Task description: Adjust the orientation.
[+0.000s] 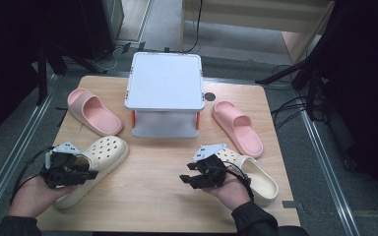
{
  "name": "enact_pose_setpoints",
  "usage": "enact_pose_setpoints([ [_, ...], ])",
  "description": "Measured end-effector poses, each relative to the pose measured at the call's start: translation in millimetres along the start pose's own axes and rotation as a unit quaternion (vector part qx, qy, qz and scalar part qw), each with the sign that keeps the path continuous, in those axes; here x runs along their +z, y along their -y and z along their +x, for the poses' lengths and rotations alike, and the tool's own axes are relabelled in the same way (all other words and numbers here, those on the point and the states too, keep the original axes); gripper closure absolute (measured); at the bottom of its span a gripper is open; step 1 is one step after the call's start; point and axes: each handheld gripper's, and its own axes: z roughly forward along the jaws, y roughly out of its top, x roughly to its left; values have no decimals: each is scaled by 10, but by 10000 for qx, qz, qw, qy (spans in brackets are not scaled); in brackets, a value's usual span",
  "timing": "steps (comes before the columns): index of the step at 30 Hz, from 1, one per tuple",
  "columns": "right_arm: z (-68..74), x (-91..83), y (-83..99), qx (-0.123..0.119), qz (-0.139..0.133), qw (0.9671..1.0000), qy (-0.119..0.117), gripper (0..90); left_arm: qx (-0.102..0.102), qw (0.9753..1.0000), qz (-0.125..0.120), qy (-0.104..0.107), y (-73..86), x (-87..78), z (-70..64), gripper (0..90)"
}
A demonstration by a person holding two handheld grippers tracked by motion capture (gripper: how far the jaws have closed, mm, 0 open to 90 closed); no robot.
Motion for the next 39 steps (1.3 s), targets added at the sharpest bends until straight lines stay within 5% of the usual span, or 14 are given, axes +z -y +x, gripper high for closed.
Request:
enact_pose_setpoints([
  [5,2,9,0,0,15,10000,0,501,20,9997,-168,148,-31,36,21,753],
  [10,4,11,0,-2,13,10000,13,499,4,9998,-197,-89,-64,-25,0,775],
  [15,-2,0,1,13,-36,10000,32,500,-55,9994,-353,5,-114,-117,-35,777],
  [25,5,-19,10,-1,-138,9999,102,500,374,9980,-431,257,-418,-51,-375,774],
  [39,19,-70,65,74,-275,9994,201,500,910,9943,-178,534,-826,394,-885,770],
])
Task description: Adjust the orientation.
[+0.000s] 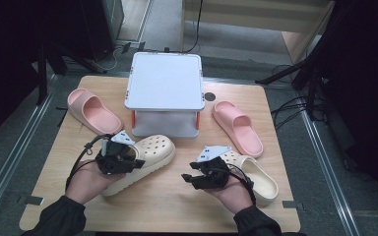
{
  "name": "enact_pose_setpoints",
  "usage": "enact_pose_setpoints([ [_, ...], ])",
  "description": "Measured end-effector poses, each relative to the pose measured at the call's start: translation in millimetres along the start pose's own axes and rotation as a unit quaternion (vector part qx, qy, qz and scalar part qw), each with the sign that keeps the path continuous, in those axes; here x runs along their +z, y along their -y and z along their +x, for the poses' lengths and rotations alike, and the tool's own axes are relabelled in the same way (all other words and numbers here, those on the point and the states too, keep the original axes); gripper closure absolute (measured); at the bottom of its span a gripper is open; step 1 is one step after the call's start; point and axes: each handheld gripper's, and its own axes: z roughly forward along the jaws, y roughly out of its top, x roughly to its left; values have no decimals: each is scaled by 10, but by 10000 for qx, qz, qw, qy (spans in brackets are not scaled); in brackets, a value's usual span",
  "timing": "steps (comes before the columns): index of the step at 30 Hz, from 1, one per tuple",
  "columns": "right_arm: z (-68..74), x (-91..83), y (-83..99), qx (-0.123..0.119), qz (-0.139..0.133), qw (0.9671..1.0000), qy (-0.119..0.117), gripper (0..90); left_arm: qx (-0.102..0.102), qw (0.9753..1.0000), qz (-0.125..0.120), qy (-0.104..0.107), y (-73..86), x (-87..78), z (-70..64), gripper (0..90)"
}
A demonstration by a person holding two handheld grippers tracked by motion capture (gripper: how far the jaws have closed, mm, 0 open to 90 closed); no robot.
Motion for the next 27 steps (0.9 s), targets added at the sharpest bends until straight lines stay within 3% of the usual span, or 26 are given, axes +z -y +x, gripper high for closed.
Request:
enact_pose_setpoints([
  [9,10,-7,39,113,-93,9999,37,508,214,9996,169,68,-119,272,-137,769],
  [16,27,29,55,120,-84,9999,35,512,226,9993,276,148,-125,334,-165,760],
  [22,27,45,61,172,-114,9998,15,514,292,9990,255,228,-129,312,-162,723],
  [27,33,63,54,191,-172,9997,-5,517,263,9990,202,295,-126,192,-143,666],
])
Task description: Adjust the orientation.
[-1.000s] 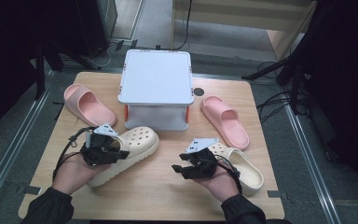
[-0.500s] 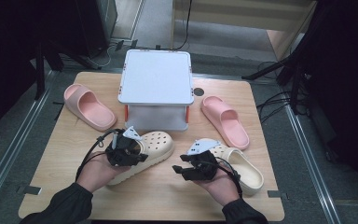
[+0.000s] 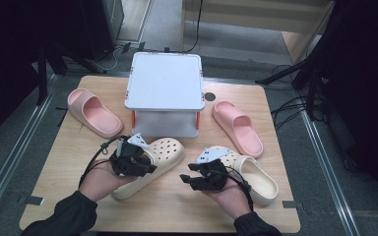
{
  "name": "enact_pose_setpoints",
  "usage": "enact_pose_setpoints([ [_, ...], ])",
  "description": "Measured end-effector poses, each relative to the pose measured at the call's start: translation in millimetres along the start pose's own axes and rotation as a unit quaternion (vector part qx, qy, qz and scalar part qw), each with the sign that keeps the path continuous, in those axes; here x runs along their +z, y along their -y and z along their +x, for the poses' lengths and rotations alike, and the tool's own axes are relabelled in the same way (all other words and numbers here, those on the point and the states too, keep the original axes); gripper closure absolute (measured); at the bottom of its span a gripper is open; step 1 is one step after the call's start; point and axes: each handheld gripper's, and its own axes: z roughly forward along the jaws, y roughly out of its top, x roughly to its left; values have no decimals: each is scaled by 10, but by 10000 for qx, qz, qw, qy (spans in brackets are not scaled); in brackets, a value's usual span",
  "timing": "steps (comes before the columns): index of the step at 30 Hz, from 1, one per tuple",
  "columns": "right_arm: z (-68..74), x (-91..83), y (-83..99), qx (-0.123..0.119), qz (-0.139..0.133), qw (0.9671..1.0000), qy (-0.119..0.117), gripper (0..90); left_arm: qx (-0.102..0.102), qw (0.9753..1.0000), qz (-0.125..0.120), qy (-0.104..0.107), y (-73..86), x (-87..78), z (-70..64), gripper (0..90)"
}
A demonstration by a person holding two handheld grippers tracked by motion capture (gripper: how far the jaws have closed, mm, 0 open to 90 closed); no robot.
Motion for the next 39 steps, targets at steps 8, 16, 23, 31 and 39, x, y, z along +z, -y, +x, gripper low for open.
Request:
enact_pose_setpoints([
  [8,2,31,-22,65,-86,9999,1,560,95,9996,-274,55,104,-310,98,655],
  [16,29,186,-72,267,-133,9996,-12,781,-110,9994,-297,-102,250,-393,416,845],
  [23,104,363,-114,187,-30,9998,56,900,-287,9991,-190,-229,365,-315,645,867],
  [31,116,556,-177,321,67,9994,-63,900,-552,9982,-153,-152,554,-258,802,862],
  [39,170,670,-238,203,116,9996,-136,900,-593,9980,43,-197,621,-144,804,875],
])
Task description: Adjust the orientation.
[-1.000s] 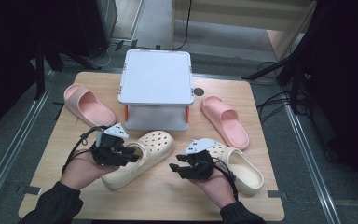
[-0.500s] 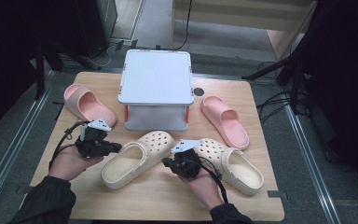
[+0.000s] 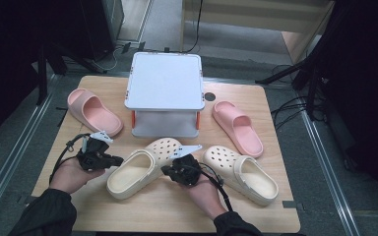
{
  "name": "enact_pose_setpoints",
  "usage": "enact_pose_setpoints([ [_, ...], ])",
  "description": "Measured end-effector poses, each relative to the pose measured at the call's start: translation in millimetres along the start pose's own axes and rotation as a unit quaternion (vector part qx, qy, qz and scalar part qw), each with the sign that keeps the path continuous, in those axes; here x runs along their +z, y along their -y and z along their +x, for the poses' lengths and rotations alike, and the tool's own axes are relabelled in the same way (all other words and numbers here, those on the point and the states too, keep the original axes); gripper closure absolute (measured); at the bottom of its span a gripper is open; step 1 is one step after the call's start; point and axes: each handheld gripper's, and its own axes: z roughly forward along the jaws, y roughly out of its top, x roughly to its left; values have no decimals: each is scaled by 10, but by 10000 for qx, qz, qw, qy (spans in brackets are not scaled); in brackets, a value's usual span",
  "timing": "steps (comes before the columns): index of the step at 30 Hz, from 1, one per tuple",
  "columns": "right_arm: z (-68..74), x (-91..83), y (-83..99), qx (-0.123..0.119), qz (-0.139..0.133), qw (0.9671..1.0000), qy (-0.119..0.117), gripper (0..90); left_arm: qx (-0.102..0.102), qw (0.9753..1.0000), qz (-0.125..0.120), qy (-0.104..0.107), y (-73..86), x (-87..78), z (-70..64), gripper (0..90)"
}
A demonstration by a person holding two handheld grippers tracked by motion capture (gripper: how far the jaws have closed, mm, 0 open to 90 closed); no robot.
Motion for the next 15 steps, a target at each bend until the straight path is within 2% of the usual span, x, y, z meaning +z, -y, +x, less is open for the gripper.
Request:
enact_pose_setpoints([
  [4,-19,10,-24,-40,30,10000,9,900,-66,10000,-43,54,22,-20,-10,875],
  [8,-34,-1,-29,-121,64,9999,25,900,-40,9999,-1,119,53,-24,-72,875],
  [15,-81,-19,-40,-41,113,9999,28,900,-39,9999,17,164,76,-19,-148,877],
])
